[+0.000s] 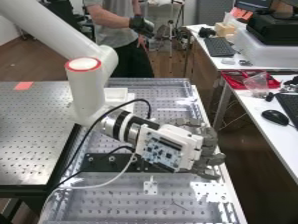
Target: Grab the chopstick and place it in the clear container
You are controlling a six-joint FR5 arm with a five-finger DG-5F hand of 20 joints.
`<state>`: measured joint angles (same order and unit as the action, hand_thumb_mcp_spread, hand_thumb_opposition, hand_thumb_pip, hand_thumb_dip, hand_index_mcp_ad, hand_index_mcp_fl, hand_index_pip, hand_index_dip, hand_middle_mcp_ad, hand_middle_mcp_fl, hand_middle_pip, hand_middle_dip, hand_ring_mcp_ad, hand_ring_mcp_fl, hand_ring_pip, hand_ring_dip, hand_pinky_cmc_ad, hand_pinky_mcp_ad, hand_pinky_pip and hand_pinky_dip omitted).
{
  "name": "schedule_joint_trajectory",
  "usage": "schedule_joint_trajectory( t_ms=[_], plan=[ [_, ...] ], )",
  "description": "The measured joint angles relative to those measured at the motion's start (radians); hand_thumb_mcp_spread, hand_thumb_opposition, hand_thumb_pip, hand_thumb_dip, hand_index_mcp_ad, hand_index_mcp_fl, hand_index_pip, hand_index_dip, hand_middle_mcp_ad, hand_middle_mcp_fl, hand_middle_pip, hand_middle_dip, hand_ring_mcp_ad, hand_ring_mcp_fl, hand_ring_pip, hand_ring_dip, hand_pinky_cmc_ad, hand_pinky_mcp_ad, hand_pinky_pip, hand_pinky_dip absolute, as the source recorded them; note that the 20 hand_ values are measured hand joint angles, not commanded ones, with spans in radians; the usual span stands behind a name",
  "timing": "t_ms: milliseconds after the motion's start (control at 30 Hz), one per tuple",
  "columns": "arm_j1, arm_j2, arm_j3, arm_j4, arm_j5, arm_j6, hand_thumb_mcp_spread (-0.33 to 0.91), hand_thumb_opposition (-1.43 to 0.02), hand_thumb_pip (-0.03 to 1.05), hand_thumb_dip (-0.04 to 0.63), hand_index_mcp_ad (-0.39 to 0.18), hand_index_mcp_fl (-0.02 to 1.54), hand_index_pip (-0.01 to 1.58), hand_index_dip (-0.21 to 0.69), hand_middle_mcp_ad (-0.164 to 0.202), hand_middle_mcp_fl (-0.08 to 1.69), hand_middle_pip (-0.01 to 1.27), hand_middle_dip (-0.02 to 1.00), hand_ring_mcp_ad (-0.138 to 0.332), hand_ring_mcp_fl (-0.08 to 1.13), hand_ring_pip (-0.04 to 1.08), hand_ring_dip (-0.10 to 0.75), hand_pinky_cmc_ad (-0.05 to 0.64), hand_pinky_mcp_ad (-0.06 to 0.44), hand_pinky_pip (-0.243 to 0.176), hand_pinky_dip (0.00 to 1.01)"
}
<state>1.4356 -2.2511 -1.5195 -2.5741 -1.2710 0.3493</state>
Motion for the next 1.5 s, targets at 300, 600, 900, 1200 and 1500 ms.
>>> schedule_joint_trajectory(
  t_ms=[300,600,900,1200,1500],
  plan=[
    [0.001,0.003,0.006,-0.01,-0.001,-0.023,0.58,-0.88,0.57,0.237,-0.115,0.52,1.35,0.047,-0.028,0.61,0.87,0.72,0.003,0.58,0.07,0.545,0.415,0.131,0.045,0.18],
    [0.006,0.005,-0.001,0.007,0.016,-0.034,0.61,-0.93,0.56,0.237,-0.117,0.58,1.33,0.047,-0.028,0.72,0.81,0.72,0.007,0.6,0.07,0.545,0.421,0.166,0.042,0.18],
    [0.006,0.003,0.01,-0.011,0.011,-0.046,0.64,-0.96,0.51,0.236,-0.152,0.7,1.24,0.047,-0.031,0.82,0.79,0.72,0.007,0.63,0.09,0.541,0.433,0.182,0.061,0.18],
    [0.0,0.002,0.019,-0.03,-0.008,-0.047,0.64,-0.97,0.5,0.239,-0.155,0.71,1.24,0.045,-0.033,0.82,0.76,0.73,0.007,0.63,0.09,0.541,0.435,0.182,0.061,0.18],
    [-0.003,-0.001,0.02,-0.035,-0.016,-0.031,0.58,-0.93,0.6,0.248,-0.152,0.58,1.24,0.045,-0.028,0.72,0.72,0.72,0.007,0.56,0.09,0.541,0.44,0.199,0.059,0.18]
  ],
)
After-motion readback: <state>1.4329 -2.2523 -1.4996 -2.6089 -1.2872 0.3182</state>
